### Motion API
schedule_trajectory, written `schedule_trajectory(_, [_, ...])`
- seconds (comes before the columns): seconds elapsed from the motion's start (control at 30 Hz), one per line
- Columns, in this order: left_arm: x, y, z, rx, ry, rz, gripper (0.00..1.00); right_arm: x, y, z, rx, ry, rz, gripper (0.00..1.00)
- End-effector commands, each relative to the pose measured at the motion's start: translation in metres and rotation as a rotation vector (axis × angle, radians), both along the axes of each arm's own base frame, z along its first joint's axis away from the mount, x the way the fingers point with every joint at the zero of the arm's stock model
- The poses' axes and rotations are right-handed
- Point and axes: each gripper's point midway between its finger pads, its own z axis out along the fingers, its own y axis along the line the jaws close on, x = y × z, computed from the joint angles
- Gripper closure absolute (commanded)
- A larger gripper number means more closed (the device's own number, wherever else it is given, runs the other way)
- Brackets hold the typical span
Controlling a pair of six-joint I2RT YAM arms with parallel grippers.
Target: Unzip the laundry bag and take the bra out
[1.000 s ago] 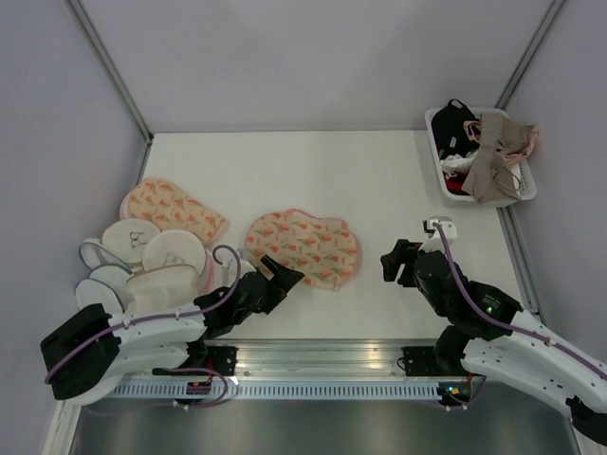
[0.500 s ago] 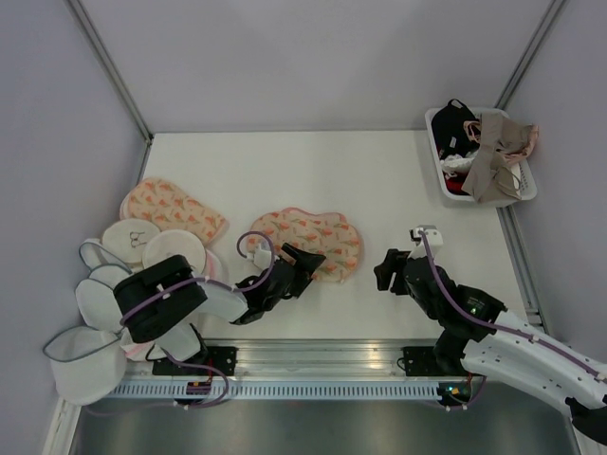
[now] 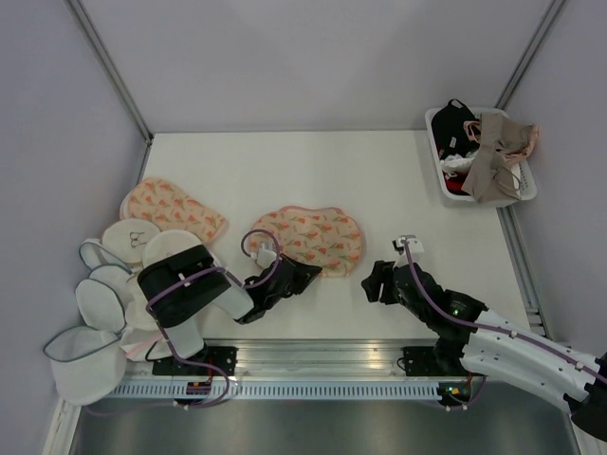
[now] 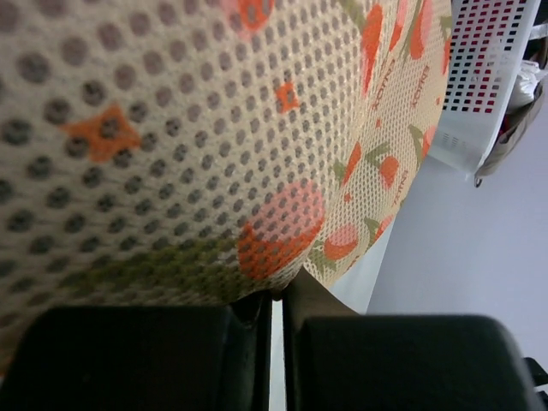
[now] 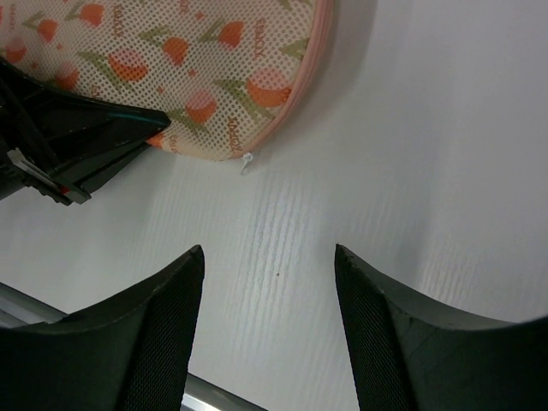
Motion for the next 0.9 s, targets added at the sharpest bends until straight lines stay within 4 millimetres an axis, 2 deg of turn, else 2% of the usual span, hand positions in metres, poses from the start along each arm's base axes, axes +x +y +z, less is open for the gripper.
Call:
schedule_trajectory(0.0, [-0.002, -0.013, 0.031, -0.063, -0.085, -0.072, 0.98, 0.003, 0.02, 0.014, 0.071, -0.045, 0.069, 0.33])
schedule_trajectory(0.03, [-0.003, -0.014, 0.043, -0.073, -0.104, -0.087, 0.98, -0.002, 0.026, 0.013, 0.082, -0.034, 0.106, 0.33])
schedule_trajectory(0.07, [-0.005, -0.012, 0.039, -0.045, -0.085, -0.092, 0.98, -0.003, 0.029, 0.014, 0.082, -0.038, 0.131, 0.33])
schedule_trajectory(0.17, [-0.006, -0.017, 0.066, -0.048, -0.119, -0.127, 0.98, -0.007, 0.036, 0.011, 0.086, -0.029, 0.185, 0.33])
schedule_trajectory(0.2, [-0.009, -0.015, 0.061, -0.014, -0.097, -0.139, 0.98, -0.008, 0.037, 0.008, 0.069, -0.025, 0.197, 0.33])
schedule_trajectory(0.23, [-0.011, -0.02, 0.075, -0.027, -0.117, -0.165, 0.98, -0.007, 0.038, 0.007, 0.063, -0.023, 0.201, 0.33])
schedule_trajectory(0.27, [-0.012, -0.021, 0.078, -0.029, -0.119, -0.175, 0.98, -0.006, 0.039, 0.008, 0.065, -0.025, 0.201, 0.33])
schedule_trajectory(0.37, [-0.016, -0.02, 0.084, -0.029, -0.119, -0.193, 0.98, -0.003, 0.045, 0.012, 0.078, -0.041, 0.208, 0.33])
schedule_trajectory(0.57, [-0.02, -0.019, 0.081, -0.031, -0.105, -0.202, 0.98, 0.005, 0.052, 0.021, 0.1, -0.075, 0.196, 0.39])
schedule_trajectory(0.6, [-0.022, -0.02, 0.079, -0.034, -0.094, -0.211, 0.98, 0.008, 0.052, 0.02, 0.092, -0.077, 0.186, 0.44])
schedule_trajectory(0.7, [-0.026, -0.024, 0.078, -0.065, -0.082, -0.228, 0.98, 0.012, 0.054, 0.015, 0.08, -0.078, 0.175, 0.49])
schedule_trajectory(0.87, [-0.027, -0.025, 0.085, -0.095, -0.088, -0.231, 0.98, 0.014, 0.059, 0.008, 0.069, -0.057, 0.182, 0.5])
